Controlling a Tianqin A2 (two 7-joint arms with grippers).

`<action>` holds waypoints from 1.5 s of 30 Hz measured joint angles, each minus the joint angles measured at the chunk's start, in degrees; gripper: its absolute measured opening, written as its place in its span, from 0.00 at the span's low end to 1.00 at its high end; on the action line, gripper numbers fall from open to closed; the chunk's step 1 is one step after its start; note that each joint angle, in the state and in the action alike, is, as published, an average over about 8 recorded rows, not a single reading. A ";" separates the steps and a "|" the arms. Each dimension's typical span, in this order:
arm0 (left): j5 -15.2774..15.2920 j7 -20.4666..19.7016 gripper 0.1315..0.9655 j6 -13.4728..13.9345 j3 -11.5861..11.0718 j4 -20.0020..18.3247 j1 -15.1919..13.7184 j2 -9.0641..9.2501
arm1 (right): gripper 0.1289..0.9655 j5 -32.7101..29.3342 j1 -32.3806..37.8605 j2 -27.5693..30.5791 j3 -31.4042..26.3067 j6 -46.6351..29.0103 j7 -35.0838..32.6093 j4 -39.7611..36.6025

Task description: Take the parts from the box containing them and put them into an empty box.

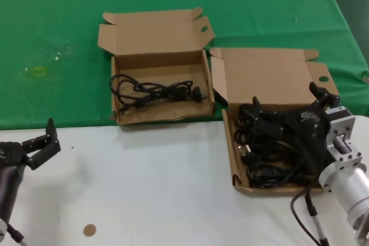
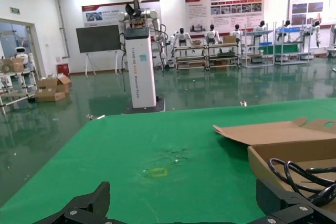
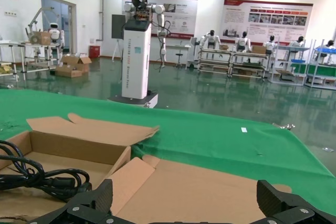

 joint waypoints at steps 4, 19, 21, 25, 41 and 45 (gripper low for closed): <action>0.00 0.00 1.00 0.00 0.00 0.00 0.00 0.00 | 1.00 0.00 0.00 0.00 0.00 0.00 0.00 0.00; 0.00 0.00 1.00 0.00 0.00 0.00 0.00 0.00 | 1.00 0.00 0.00 0.00 0.00 0.00 0.00 0.00; 0.00 0.00 1.00 0.00 0.00 0.00 0.00 0.00 | 1.00 0.00 0.00 0.00 0.00 0.00 0.00 0.00; 0.00 0.00 1.00 0.00 0.00 0.00 0.00 0.00 | 1.00 0.00 0.00 0.00 0.00 0.00 0.00 0.00; 0.00 0.00 1.00 0.00 0.00 0.00 0.00 0.00 | 1.00 0.00 0.00 0.00 0.00 0.00 0.00 0.00; 0.00 0.00 1.00 0.00 0.00 0.00 0.00 0.00 | 1.00 0.00 0.00 0.00 0.00 0.00 0.00 0.00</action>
